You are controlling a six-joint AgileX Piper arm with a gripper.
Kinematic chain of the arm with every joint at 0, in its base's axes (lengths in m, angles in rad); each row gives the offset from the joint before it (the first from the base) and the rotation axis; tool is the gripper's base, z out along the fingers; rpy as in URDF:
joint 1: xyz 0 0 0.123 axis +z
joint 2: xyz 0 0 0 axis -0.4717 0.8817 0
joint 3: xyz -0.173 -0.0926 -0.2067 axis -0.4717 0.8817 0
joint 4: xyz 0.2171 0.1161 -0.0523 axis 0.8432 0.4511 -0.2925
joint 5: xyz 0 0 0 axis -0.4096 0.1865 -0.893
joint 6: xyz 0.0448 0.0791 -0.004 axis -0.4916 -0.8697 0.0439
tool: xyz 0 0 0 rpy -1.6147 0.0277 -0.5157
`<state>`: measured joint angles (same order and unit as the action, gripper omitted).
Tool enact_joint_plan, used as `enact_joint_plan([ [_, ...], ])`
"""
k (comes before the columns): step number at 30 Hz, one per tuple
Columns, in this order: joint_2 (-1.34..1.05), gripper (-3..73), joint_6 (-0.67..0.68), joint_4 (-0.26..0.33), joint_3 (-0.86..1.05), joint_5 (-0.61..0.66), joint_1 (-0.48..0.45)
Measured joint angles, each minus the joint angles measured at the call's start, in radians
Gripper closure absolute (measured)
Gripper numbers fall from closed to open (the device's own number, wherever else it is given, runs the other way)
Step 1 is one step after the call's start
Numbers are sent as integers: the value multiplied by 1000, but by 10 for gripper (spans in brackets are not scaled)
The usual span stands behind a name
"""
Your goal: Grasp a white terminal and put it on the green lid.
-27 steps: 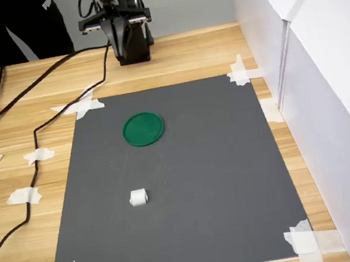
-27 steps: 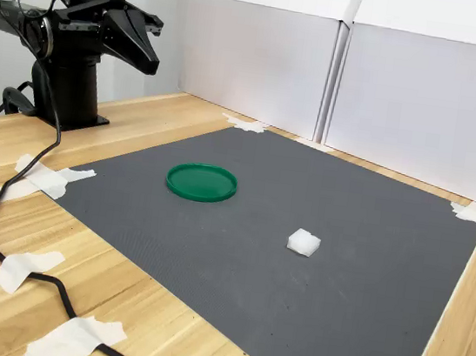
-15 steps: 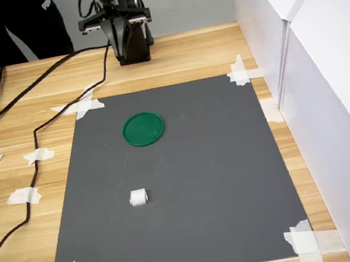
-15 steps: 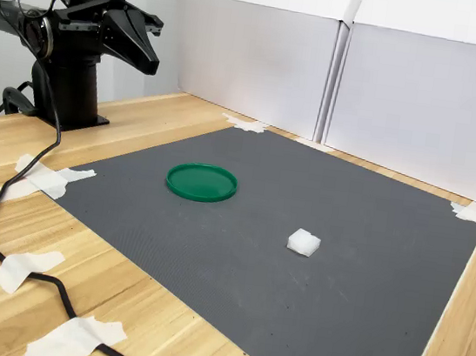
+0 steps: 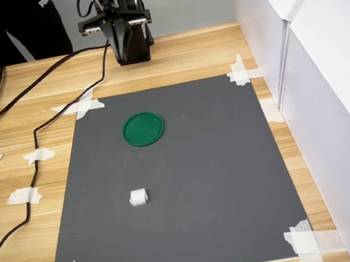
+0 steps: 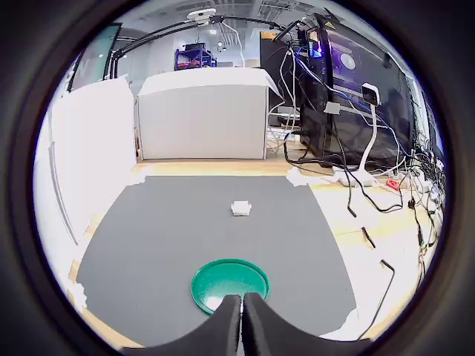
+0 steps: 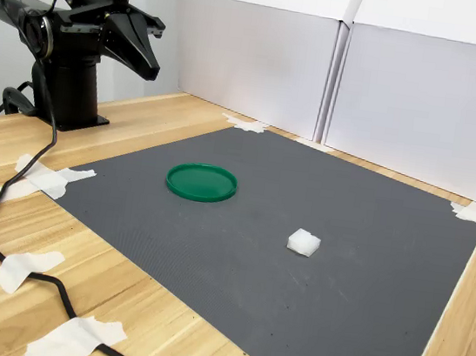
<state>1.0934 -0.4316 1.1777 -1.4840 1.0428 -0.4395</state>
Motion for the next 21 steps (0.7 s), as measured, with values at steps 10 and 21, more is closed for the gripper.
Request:
enact_joint_plan([
  [10, 298, 711, 0, -2, -175, -14, 0],
  [21, 703, 711, 78, -72, -430, 174, 0],
])
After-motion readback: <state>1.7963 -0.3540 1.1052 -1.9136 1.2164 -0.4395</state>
